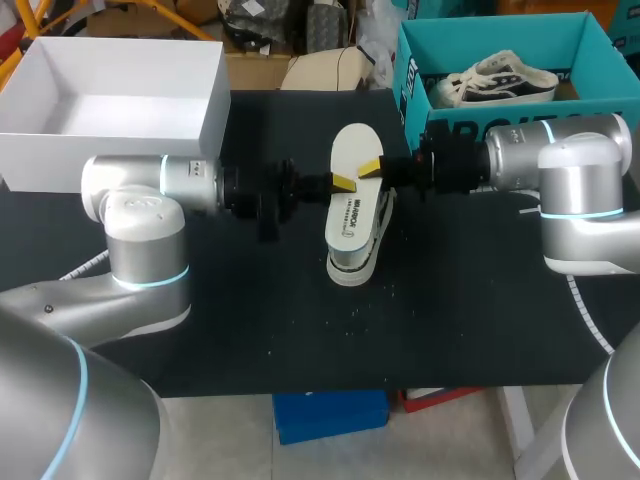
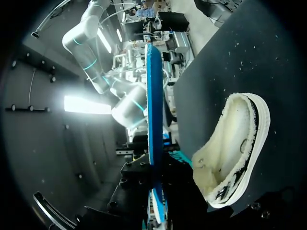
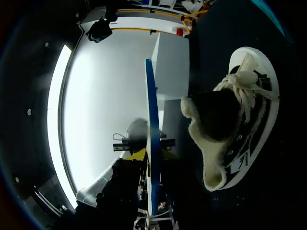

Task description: Take the shoe out of the shoebox, open the shoe tongue, remove and reinsert the insole, then place the shoe into the shoebox

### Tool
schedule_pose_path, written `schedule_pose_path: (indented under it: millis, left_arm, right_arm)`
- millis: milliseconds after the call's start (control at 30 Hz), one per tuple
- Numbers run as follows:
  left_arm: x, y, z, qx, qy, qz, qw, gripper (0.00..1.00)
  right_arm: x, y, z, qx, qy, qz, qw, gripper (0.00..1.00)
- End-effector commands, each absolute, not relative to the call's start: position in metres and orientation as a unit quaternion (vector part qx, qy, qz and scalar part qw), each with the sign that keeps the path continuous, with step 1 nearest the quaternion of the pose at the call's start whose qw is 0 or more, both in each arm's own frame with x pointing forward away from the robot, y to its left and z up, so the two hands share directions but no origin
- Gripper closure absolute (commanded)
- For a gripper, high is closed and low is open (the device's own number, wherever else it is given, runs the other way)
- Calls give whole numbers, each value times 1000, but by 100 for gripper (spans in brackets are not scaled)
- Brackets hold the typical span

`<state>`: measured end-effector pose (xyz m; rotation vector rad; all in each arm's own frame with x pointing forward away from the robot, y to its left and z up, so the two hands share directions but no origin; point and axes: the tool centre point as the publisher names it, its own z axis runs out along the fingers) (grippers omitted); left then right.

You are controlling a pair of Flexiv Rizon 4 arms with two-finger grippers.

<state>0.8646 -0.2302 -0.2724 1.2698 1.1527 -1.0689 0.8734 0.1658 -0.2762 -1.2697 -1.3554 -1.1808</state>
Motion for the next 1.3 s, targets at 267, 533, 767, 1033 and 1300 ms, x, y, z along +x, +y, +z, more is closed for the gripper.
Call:
schedule_pose_path:
  millis: [267,533,767,1033,1300]
  left_arm:
    - [839,-217,-275,541,544,-429,476,100]
    - [804,-207,-280,566,611,-395,389,100]
    - [789,-207,-282,601,625,-361,344,100]
    - [789,-207,-282,601,625,-361,344,100]
    - [787,-206,-281,596,624,-373,340,100]
  right_arm:
    - [861,138,-273,-574,-576,-453,366,0]
    - [841,112,-278,-629,-650,-374,204,0]
    - [841,112,-278,-629,-650,-374,204,0]
    - [841,112,-278,-629,-650,-374,204,0]
    - [839,110,-274,-608,-689,-363,156,0]
